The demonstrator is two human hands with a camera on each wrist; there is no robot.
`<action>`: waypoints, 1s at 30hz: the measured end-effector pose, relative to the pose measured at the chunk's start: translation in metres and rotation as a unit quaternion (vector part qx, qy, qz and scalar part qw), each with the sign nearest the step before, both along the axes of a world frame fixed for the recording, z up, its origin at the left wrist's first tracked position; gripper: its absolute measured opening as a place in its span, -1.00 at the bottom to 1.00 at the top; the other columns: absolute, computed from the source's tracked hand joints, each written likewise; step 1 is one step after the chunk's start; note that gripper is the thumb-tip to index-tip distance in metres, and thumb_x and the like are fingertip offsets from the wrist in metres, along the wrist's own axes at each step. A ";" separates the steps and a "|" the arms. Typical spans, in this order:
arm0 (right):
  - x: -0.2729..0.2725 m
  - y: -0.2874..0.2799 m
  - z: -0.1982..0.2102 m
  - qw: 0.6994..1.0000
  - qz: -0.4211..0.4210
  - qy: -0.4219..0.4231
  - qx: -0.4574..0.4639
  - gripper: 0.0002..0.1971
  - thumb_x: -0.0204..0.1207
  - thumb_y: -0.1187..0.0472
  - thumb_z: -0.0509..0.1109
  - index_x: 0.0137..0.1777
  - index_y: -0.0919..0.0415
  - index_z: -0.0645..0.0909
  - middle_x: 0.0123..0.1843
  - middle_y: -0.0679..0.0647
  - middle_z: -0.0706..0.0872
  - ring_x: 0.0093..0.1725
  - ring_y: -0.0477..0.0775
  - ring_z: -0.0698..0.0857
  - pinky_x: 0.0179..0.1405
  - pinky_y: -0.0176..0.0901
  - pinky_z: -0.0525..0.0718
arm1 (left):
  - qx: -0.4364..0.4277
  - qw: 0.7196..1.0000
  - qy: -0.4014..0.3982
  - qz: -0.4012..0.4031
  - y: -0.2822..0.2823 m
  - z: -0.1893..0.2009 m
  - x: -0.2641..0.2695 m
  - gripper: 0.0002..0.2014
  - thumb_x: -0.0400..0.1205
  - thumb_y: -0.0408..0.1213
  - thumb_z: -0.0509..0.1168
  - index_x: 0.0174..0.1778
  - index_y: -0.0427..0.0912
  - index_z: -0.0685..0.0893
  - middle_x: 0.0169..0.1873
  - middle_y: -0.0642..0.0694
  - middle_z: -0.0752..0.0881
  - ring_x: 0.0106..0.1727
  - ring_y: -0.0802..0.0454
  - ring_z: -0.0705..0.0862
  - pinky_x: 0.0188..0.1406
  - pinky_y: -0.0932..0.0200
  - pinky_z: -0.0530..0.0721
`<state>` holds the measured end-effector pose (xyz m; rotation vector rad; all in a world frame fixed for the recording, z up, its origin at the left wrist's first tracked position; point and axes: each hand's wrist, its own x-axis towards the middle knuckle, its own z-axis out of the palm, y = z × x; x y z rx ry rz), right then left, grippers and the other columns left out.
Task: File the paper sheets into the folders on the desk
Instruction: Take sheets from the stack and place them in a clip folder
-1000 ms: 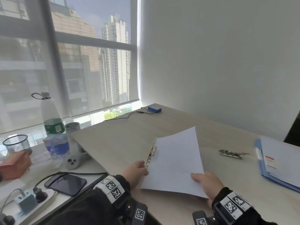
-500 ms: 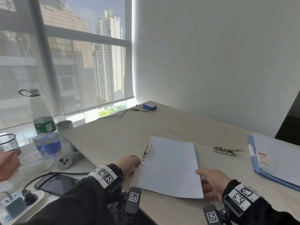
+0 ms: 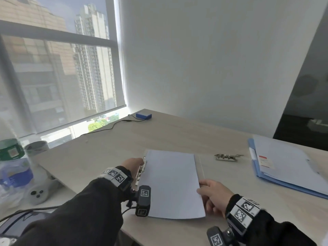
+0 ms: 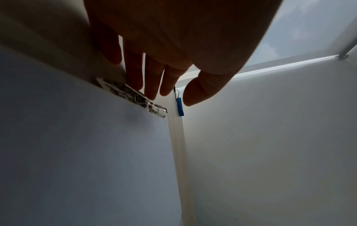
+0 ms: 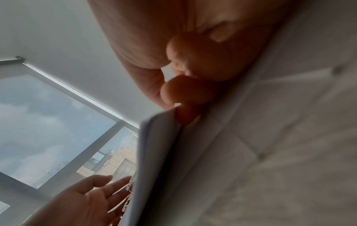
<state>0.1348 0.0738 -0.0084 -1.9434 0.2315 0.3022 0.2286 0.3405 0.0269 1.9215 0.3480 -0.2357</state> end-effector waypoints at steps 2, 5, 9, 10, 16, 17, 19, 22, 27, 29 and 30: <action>0.002 -0.002 -0.003 1.000 -0.001 0.005 -0.001 -0.73 0.61 0.27 0.27 0.27 0.03 0.58 -0.18 0.31 0.74 -0.69 -0.03 0.54 -0.75 -0.32 0.30 | 0.014 1.000 -0.008 0.014 -0.006 0.002 0.008 -0.60 0.66 -0.38 0.18 0.40 -0.46 0.53 0.43 -0.41 0.56 -0.17 0.05 0.63 -0.24 0.12 0.56; 0.004 -0.003 -0.006 1.000 0.001 0.002 0.002 -0.72 0.62 0.27 0.26 0.28 0.05 0.58 -0.38 0.18 0.67 -0.70 -0.04 0.51 -0.75 -0.33 0.27 | 0.081 0.995 -0.051 0.012 -0.011 0.008 0.008 -0.62 0.71 -0.46 0.06 0.46 -0.32 0.49 0.46 -0.24 0.55 0.41 -0.13 0.56 0.27 0.19 0.40; 0.005 -0.004 -0.006 1.000 0.008 -0.002 0.007 -0.71 0.63 0.26 0.25 0.31 0.05 0.58 -0.49 0.07 0.61 -0.71 -0.06 0.49 -0.77 -0.34 0.26 | 0.018 0.998 -0.063 -0.003 -0.005 -0.002 0.026 -0.63 0.69 -0.48 0.10 0.42 -0.33 0.54 0.48 -0.21 0.54 0.46 -0.12 0.53 0.24 0.17 0.42; 0.004 -0.004 -0.006 1.000 0.008 -0.003 0.007 -0.72 0.63 0.26 0.25 0.30 0.05 0.58 -0.50 0.07 0.61 -0.71 -0.06 0.48 -0.77 -0.34 0.25 | -0.033 0.997 -0.067 0.002 -0.004 -0.004 0.028 -0.65 0.67 -0.42 0.16 0.38 -0.36 0.57 0.43 -0.26 0.58 0.42 -0.16 0.57 0.10 0.08 0.51; 0.006 -0.006 -0.008 1.000 -0.005 0.002 0.013 -0.69 0.66 0.21 0.24 0.37 0.08 0.57 -0.47 0.11 0.62 -0.72 -0.05 0.48 -0.77 -0.35 0.24 | -0.098 0.992 -0.079 0.029 0.008 -0.004 0.006 -0.75 0.73 -0.36 0.06 0.05 -0.28 0.66 -0.29 -0.10 0.64 -0.28 0.00 0.56 -0.56 0.29 0.54; 0.007 -0.006 -0.009 1.000 -0.008 0.004 0.016 -0.66 0.66 0.20 0.25 0.41 0.09 0.54 -0.46 0.12 0.63 -0.72 -0.04 0.48 -0.77 -0.36 0.24 | -0.083 0.993 -0.087 0.023 0.011 -0.007 0.001 -0.72 0.72 -0.41 0.06 0.05 -0.28 0.70 -0.24 -0.12 0.67 -0.23 -0.01 0.57 -0.51 0.24 0.51; 0.008 -0.007 -0.011 1.000 -0.015 0.005 0.018 -0.63 0.65 0.19 0.25 0.45 0.08 0.52 -0.47 0.12 0.62 -0.71 -0.03 0.48 -0.76 -0.36 0.24 | -0.054 0.994 -0.093 0.019 0.020 -0.021 -0.002 -0.68 0.67 -0.49 0.07 0.07 -0.28 0.75 -0.11 -0.13 0.69 -0.12 0.00 0.59 -0.38 0.24 0.45; 0.007 -0.006 -0.010 1.000 -0.021 0.005 0.021 -0.65 0.65 0.19 0.24 0.42 0.06 0.56 -0.48 0.12 0.62 -0.71 -0.03 0.46 -0.74 -0.36 0.24 | -0.053 0.996 -0.067 0.027 0.031 -0.034 -0.004 -0.74 0.66 -0.47 0.17 0.07 -0.24 0.77 -0.14 -0.13 0.69 -0.03 -0.08 0.61 -0.15 0.17 0.56; 0.007 -0.005 -0.011 0.999 -0.030 0.010 0.023 -0.63 0.66 0.17 0.24 0.45 0.08 0.53 -0.48 0.13 0.61 -0.72 -0.03 0.46 -0.75 -0.38 0.25 | 0.010 0.999 -0.036 -0.001 0.032 -0.039 -0.002 -0.78 0.63 -0.44 0.31 0.17 -0.31 0.73 -0.33 -0.12 0.67 -0.32 0.00 0.59 -0.20 0.17 0.62; 0.007 -0.005 -0.011 0.999 -0.031 0.008 0.023 -0.63 0.66 0.16 0.24 0.46 0.08 0.53 -0.49 0.12 0.61 -0.72 -0.04 0.47 -0.75 -0.38 0.25 | 0.062 0.997 -0.038 -0.026 0.029 -0.041 -0.002 -0.76 0.60 -0.40 0.37 0.17 -0.28 0.75 -0.15 -0.19 0.78 -0.14 -0.11 0.71 -0.02 0.14 0.68; 0.007 -0.005 -0.011 0.999 -0.032 0.008 0.024 -0.63 0.66 0.15 0.24 0.45 0.08 0.53 -0.49 0.12 0.61 -0.71 -0.04 0.47 -0.74 -0.38 0.25 | 0.090 0.995 -0.040 -0.035 0.028 -0.042 -0.003 -0.74 0.58 -0.38 0.39 0.20 -0.25 0.75 0.00 -0.22 0.80 0.01 -0.16 0.75 0.12 0.11 0.69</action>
